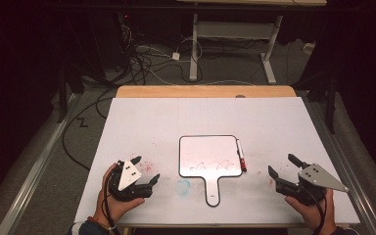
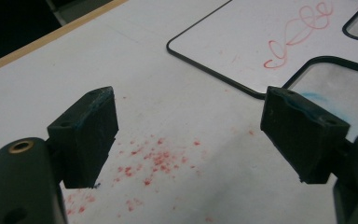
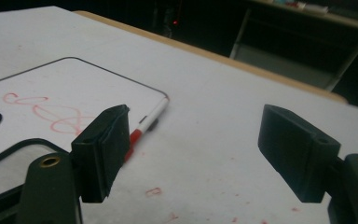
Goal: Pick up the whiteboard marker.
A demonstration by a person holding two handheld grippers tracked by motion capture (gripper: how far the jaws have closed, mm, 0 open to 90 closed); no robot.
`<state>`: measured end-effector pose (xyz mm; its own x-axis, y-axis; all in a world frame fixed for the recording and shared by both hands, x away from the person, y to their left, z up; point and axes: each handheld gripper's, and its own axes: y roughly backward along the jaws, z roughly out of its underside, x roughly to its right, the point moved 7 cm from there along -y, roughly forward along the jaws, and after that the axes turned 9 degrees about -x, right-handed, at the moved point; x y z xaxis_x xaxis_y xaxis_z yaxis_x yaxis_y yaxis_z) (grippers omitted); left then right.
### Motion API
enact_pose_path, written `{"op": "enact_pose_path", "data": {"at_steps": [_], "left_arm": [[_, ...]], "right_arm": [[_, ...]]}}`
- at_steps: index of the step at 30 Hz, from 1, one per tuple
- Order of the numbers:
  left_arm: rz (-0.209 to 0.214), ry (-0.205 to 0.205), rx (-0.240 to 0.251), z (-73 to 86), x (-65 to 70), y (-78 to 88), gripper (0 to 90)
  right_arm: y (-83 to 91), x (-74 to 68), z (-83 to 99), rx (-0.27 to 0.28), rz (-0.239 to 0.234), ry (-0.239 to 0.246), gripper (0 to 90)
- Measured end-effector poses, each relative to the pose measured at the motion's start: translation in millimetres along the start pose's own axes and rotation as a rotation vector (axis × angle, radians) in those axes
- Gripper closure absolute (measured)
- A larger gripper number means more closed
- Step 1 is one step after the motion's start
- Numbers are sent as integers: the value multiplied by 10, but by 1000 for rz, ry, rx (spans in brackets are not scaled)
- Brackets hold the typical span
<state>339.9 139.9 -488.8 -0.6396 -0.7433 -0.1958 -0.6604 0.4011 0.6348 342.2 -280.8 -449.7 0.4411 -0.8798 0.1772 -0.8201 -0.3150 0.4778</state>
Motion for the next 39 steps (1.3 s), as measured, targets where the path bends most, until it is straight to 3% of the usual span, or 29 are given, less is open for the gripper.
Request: {"op": "enact_pose_path", "data": {"at_steps": [2,8,17,21,23,26,29,35,39], "left_arm": [[3,-7,7,-20,10,-28,181],[18,-20,-44,38,42,-93,180],[32,-27,-68,75,27,-124,181],[40,-34,-82,74,23,-158,181],[40,-40,-89,75,30,-175,182],[46,-63,-94,76,64,-180,181],[51,-75,-83,60,96,-168,181],[56,-96,-111,80,118,-207,182],[58,-95,-115,86,129,-215,183]], "right_arm": [[-22,20,13,-3,-9,-6,257],[-10,54,38,-34,-25,-11,274],[-61,64,35,-52,-46,11,244],[-150,60,38,-90,-67,27,250],[-213,54,23,-115,-108,25,253],[-338,52,23,-175,-198,-18,264],[-459,64,14,-232,-239,-46,282],[-738,8,-38,-385,-270,-69,358],[-935,-57,-91,-447,-300,-79,362]]}}
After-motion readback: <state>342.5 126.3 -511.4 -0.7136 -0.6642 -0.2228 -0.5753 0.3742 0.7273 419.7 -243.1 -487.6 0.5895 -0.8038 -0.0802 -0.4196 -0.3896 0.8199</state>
